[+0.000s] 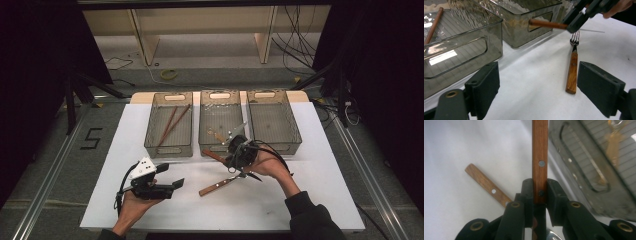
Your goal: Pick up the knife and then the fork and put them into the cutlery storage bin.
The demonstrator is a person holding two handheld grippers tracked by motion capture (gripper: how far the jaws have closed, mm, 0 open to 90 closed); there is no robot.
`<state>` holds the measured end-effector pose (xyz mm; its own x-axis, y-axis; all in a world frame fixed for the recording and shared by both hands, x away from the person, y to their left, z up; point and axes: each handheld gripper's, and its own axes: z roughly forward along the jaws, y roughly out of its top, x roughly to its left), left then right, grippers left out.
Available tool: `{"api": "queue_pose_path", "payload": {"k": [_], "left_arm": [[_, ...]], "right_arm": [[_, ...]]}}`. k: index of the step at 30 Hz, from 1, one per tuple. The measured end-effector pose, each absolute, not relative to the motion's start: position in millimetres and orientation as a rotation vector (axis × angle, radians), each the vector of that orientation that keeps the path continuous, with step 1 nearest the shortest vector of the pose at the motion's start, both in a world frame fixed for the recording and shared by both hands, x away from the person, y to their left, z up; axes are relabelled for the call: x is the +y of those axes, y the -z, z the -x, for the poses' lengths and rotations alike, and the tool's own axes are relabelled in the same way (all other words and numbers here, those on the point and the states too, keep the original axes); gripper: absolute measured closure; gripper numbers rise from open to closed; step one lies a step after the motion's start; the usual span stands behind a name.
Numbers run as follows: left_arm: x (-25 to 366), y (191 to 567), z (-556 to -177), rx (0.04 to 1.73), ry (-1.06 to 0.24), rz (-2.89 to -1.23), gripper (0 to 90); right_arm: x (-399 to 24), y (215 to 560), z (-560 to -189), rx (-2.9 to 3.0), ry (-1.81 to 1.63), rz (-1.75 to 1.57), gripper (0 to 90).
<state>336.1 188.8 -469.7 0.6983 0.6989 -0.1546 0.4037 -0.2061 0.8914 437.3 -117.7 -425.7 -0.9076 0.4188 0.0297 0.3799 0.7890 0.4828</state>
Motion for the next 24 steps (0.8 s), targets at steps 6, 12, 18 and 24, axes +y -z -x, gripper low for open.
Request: {"api": "queue_pose_path", "payload": {"k": [6, 12, 18, 24], "left_arm": [[189, 470, -336, 0.866, -0.343, -1.832, 17.8], [189, 470, -336, 0.868, -0.342, -1.837, 17.8], [189, 470, -336, 0.869, -0.341, -1.830, 17.8], [189, 470, -336, 0.870, -0.337, -1.827, 17.8]], "right_arm": [[-132, 409, -441, 2.843, -0.799, -0.689, 77.5], [-145, 396, -448, 2.799, -0.816, -0.743, 77.5], [-158, 383, -460, 2.753, -0.876, -0.802, 77.5], [-170, 372, -472, 2.698, -0.890, -0.857, 77.5]]}}
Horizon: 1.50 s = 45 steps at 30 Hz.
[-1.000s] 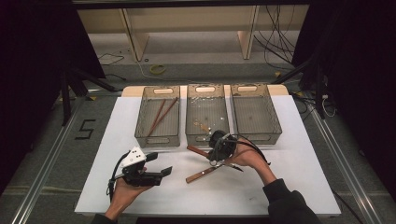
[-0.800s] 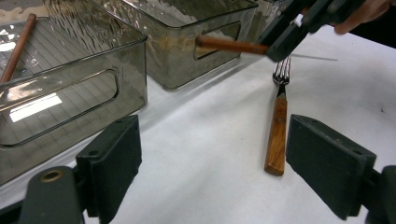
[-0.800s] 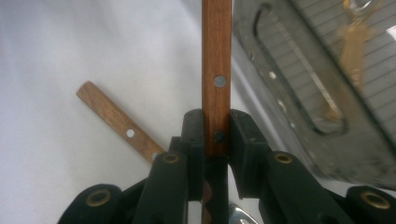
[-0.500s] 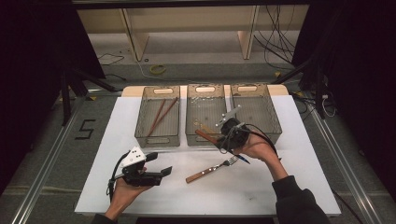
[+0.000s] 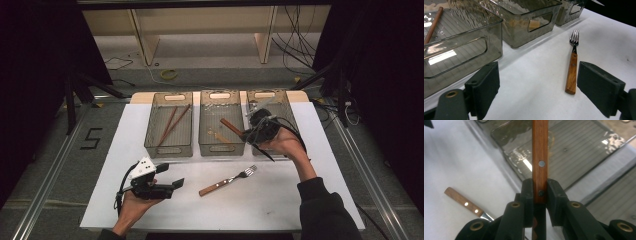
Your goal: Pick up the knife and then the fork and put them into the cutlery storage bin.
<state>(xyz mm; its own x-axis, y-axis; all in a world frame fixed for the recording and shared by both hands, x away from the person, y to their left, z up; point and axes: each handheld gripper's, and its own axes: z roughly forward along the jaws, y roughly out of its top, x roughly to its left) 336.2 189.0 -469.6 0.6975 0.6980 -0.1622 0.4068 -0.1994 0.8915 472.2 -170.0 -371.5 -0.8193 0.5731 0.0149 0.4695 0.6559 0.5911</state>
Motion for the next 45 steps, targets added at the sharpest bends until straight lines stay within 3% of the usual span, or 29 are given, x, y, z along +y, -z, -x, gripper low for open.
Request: {"api": "queue_pose_path", "payload": {"k": [20, 45], "left_arm": [[190, 469, -336, 0.867, -0.339, -1.824, 17.8], [190, 469, -337, 0.868, -0.334, -1.820, 17.8]], "right_arm": [[-190, 354, -514, 2.559, -0.883, -1.037, 77.5], [-221, 358, -550, 2.419, -0.827, -1.239, 77.4]]}}
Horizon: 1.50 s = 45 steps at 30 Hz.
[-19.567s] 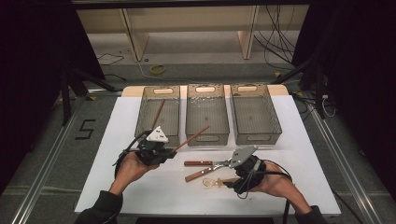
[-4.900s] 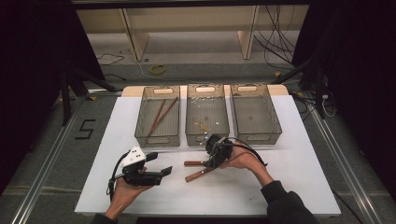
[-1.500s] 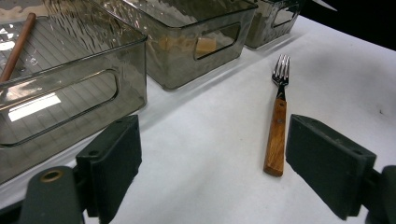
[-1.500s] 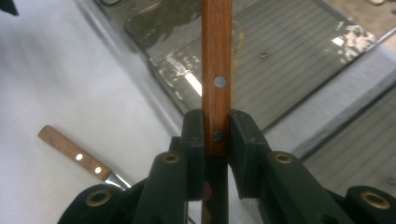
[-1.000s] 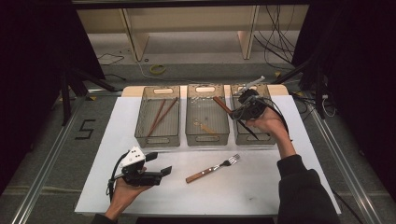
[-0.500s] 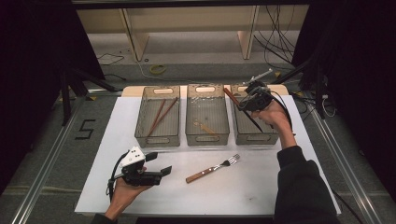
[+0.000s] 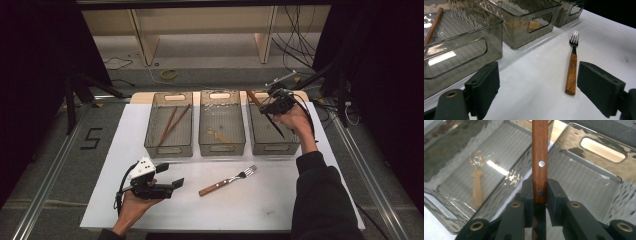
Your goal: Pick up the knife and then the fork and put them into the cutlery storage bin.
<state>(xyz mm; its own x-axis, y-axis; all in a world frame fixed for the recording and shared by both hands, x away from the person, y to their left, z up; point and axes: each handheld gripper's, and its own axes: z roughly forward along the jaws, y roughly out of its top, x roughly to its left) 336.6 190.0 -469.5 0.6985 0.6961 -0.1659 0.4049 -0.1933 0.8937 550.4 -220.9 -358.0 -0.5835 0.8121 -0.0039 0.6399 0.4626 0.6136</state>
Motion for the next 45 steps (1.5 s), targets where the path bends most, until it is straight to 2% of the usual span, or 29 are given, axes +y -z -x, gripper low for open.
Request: {"api": "queue_pose_path", "payload": {"k": [45], "left_arm": [[190, 469, -336, 0.864, -0.337, -1.825, 17.7]], "right_arm": [[-237, 383, -561, 2.313, -0.758, -1.387, 77.2]]}}
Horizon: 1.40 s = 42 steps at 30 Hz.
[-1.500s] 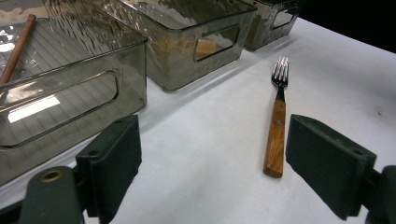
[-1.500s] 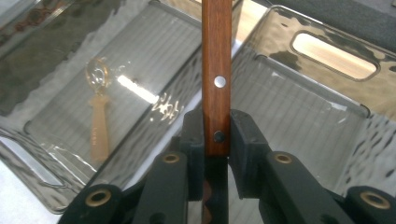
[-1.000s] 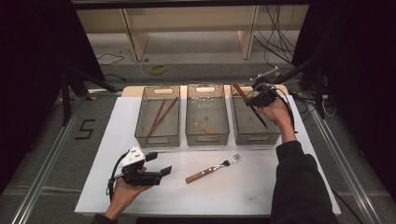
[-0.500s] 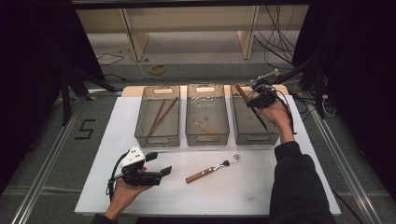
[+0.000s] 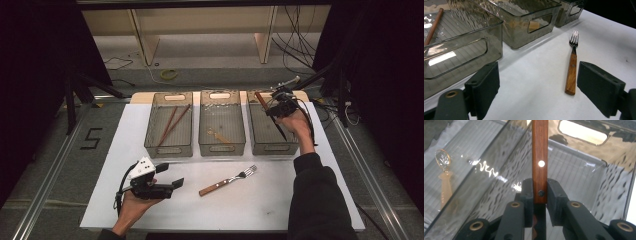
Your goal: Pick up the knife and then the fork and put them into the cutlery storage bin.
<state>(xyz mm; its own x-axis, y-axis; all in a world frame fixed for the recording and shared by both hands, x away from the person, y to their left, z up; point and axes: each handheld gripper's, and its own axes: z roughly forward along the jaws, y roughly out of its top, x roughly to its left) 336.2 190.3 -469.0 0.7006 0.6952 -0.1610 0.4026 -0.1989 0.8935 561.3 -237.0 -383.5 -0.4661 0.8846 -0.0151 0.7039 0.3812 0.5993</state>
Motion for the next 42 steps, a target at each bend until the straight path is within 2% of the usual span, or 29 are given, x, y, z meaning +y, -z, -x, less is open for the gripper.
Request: {"api": "queue_pose_path", "payload": {"k": [11, 12, 17, 26, 42], "left_arm": [[190, 469, -336, 0.867, -0.336, -1.820, 17.7], [190, 469, -336, 0.866, -0.337, -1.823, 17.7], [190, 469, -336, 0.866, -0.337, -1.823, 17.7], [190, 469, -336, 0.865, -0.339, -1.824, 17.6], [190, 469, -336, 0.871, -0.340, -1.815, 17.5]], "right_arm": [[-241, 393, -562, 2.291, -0.720, -1.437, 75.0], [-241, 394, -563, 2.289, -0.714, -1.447, 67.7], [-236, 389, -560, 2.309, -0.741, -1.418, 53.1], [-212, 371, -530, 2.451, -0.856, -1.153, 40.6], [-176, 372, -455, 2.616, -0.971, -0.829, 36.6]]}}
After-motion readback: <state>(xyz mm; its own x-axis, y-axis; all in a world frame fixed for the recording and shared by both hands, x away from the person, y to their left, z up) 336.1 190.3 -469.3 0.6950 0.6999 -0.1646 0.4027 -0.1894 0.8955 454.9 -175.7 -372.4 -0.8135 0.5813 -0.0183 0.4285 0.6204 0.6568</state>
